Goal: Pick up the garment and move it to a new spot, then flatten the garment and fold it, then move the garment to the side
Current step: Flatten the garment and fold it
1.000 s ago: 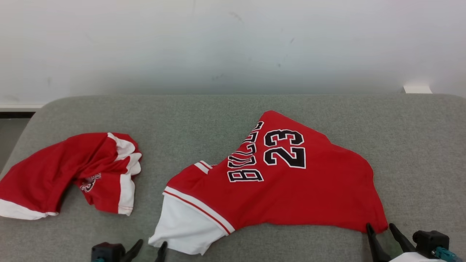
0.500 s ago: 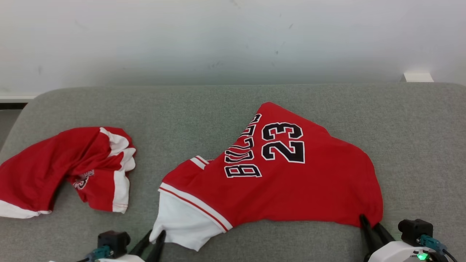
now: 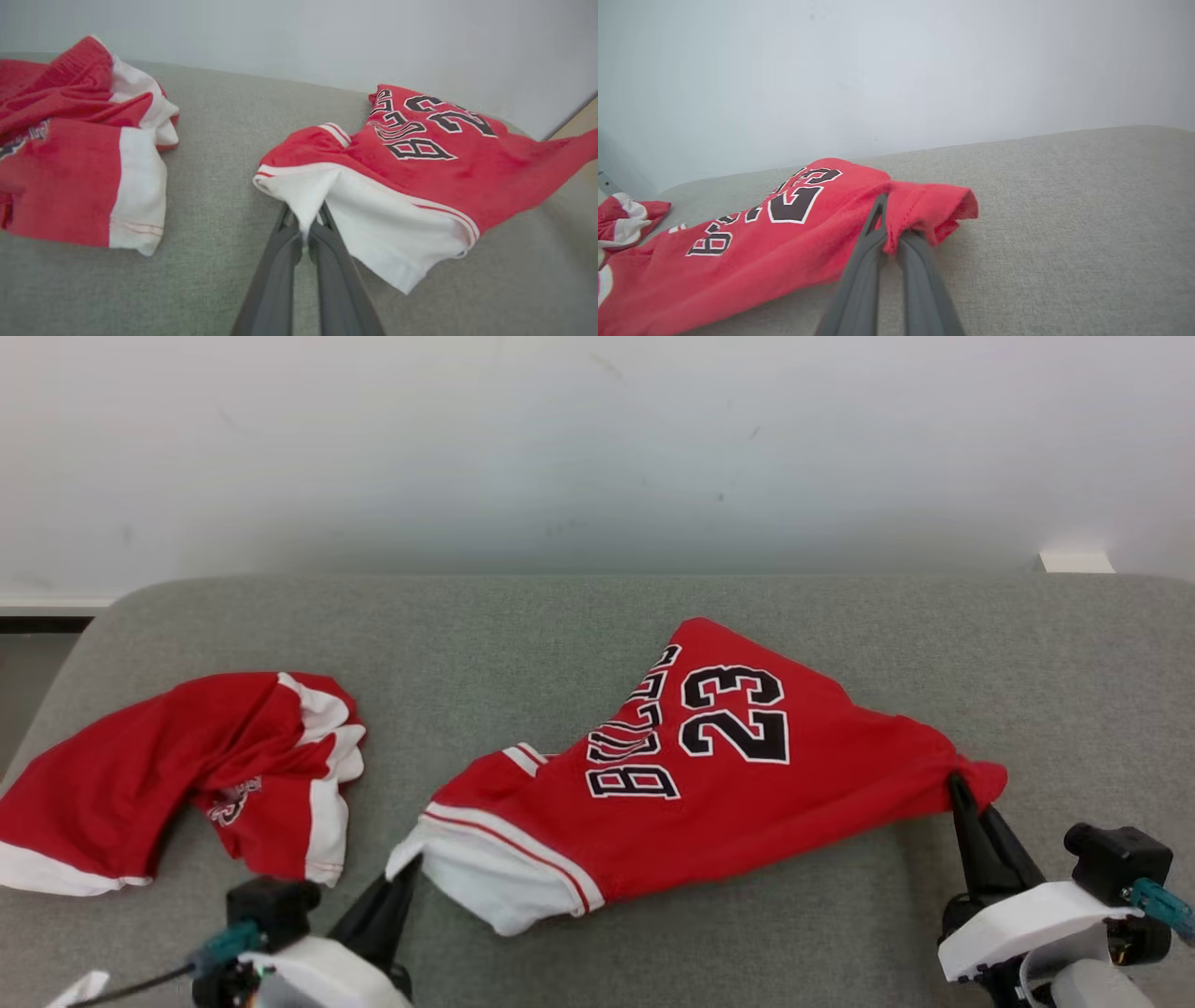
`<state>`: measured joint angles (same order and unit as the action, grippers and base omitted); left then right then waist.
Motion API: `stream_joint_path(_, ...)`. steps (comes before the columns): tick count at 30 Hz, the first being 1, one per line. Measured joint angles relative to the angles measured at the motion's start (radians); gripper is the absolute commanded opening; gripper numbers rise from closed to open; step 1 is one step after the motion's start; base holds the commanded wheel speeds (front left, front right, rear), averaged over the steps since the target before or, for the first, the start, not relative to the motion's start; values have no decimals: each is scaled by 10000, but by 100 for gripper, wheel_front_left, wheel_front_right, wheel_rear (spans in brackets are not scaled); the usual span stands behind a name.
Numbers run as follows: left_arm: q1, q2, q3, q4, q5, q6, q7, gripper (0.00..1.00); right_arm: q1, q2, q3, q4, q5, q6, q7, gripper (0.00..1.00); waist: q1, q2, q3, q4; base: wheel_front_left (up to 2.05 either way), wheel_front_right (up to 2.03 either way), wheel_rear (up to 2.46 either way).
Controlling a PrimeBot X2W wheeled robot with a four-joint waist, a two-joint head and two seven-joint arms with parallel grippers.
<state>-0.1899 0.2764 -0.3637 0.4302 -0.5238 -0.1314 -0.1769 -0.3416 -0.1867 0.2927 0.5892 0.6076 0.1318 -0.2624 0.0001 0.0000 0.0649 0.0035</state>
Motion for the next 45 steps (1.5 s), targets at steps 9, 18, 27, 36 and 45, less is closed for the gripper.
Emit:
stream_joint_path(9,-2506,598,184,-1001,-282,0,439,0,-2188,-454,1020,-708,320,2,593,0,-1,0,572,-58,0,0,0)
stream_joint_path(18,-7350,1089,-180,138,203,-2,686,0,-6624,-665,1127,-48,1866,2,1264,0,1,1,2516,-119,0,0,0)
stream_joint_path(27,-11795,949,79,2359,-700,0,330,0,-10584,-539,1024,1216,2326,2,922,0,2,0,4365,-162,0,0,0)
stream_joint_path(36,-15062,832,-59,3854,-997,0,230,0,-13658,-518,1193,2614,2452,0,568,0,4,0,5190,-191,0,0,0)
stream_joint_path(45,-16552,662,-869,4274,-1323,0,36,0,-14672,-876,1603,3026,2698,0,485,0,1,0,4666,-83,0,0,0)
